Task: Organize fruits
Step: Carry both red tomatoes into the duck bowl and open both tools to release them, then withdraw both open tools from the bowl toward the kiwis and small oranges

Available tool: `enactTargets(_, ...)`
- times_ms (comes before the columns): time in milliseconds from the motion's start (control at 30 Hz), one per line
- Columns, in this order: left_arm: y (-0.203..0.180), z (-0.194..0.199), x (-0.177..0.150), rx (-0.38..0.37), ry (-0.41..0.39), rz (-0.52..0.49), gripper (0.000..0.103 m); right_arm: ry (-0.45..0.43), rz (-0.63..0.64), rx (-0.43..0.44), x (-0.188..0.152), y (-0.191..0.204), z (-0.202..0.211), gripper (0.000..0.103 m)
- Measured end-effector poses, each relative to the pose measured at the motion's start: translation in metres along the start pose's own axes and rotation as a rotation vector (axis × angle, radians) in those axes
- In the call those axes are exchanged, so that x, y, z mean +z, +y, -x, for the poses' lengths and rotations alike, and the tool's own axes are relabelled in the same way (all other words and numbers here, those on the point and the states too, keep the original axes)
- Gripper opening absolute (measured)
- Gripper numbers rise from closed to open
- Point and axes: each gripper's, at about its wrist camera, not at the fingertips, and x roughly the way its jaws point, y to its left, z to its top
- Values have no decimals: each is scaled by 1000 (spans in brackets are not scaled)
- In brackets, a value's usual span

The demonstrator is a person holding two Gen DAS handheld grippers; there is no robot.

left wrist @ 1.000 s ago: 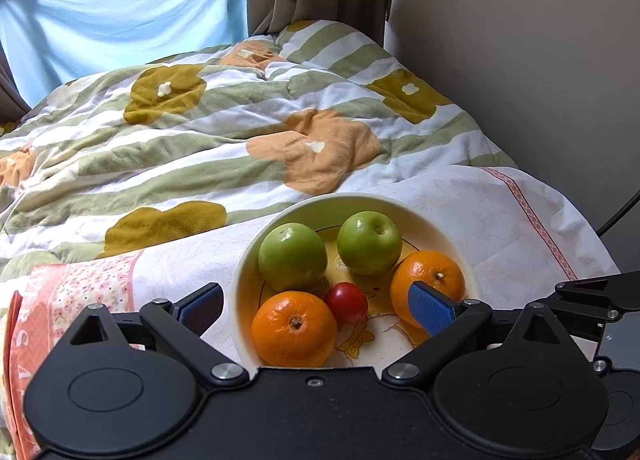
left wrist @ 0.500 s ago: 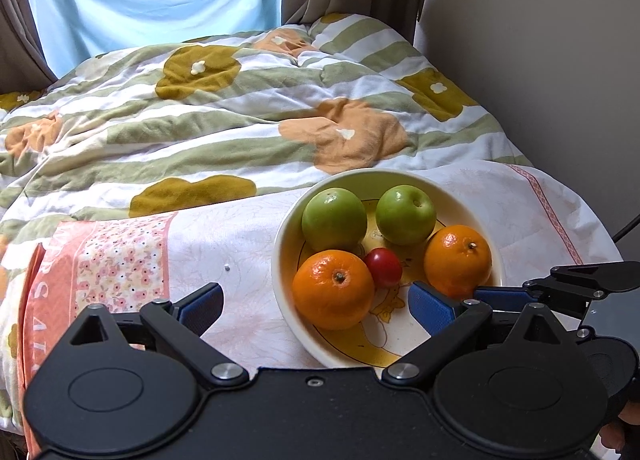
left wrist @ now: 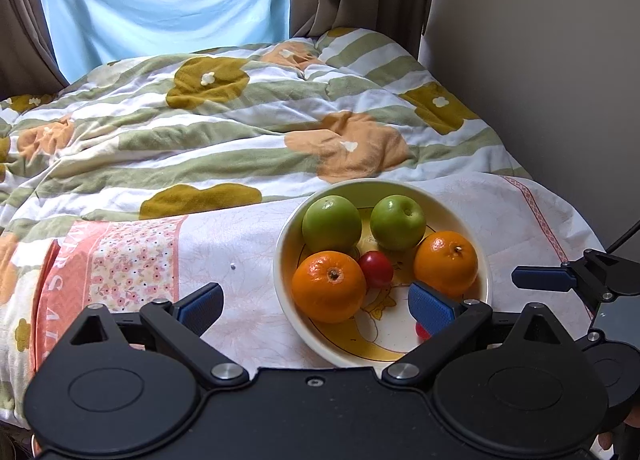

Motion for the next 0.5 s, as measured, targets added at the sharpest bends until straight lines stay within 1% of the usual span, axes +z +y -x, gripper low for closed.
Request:
enactTargets(133, -5, 17, -3, 21, -33, -1, 101, -17, 0, 6, 0, -3, 17, 103)
enactTargets(200, -10, 27, -4, 34, -55, -2, 101, -11, -14, 14, -1, -5, 26, 103)
enactTargets(300, -19, 44, -8, 67, -98, -17, 101, -13, -27, 25, -4, -10, 41, 103)
enactTargets(500, -35, 74, -20, 112, -175, -10, 102, -47, -6, -13, -16, -17, 77, 103)
